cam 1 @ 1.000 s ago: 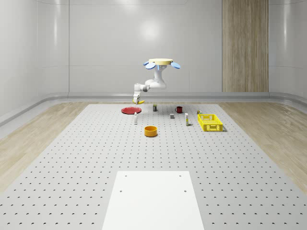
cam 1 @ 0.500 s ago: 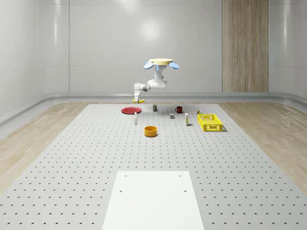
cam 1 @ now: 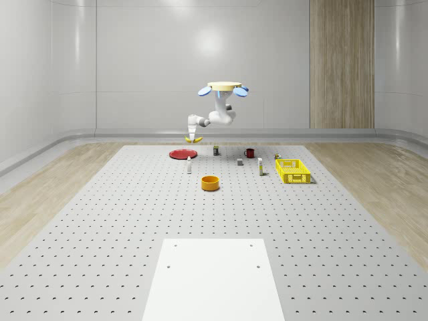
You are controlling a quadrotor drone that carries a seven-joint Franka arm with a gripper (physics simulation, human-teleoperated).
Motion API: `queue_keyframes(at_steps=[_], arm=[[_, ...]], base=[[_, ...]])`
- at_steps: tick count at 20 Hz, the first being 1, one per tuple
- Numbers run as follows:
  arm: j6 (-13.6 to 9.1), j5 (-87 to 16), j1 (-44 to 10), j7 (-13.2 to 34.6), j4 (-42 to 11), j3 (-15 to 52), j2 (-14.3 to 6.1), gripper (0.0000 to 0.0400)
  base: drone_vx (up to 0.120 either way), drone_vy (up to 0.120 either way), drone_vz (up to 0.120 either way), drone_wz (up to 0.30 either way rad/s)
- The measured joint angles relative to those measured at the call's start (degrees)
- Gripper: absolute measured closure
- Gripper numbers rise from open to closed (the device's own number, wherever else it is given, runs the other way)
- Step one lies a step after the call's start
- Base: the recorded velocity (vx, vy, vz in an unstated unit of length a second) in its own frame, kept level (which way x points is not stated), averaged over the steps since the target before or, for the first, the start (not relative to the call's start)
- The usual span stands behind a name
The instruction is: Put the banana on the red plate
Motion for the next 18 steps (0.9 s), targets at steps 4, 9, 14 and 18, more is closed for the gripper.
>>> queue_keyframes(at_steps=[4, 9, 14, 18], arm=[[-0.01, 0.08, -0.02, -6.74, 0.02, 0.01, -0.03, 0.0198], [-0.05, 0.14, -0.01, -11.52, 0.03, 0.01, 0.00, 0.0198], [-0.11, 0.15, 0.00, -13.36, 0.03, 0.00, 0.06, 0.0198], [-0.15, 0.15, 0.01, -14.00, 0.03, 0.00, 0.11, 0.0198]], base=[[0.000, 0.000, 0.000, -0.225], [0.064, 0.000, 0.000, 0.000], [0.120, 0.000, 0.000, 0.000], [0.120, -0.020, 0.000, 0.000]])
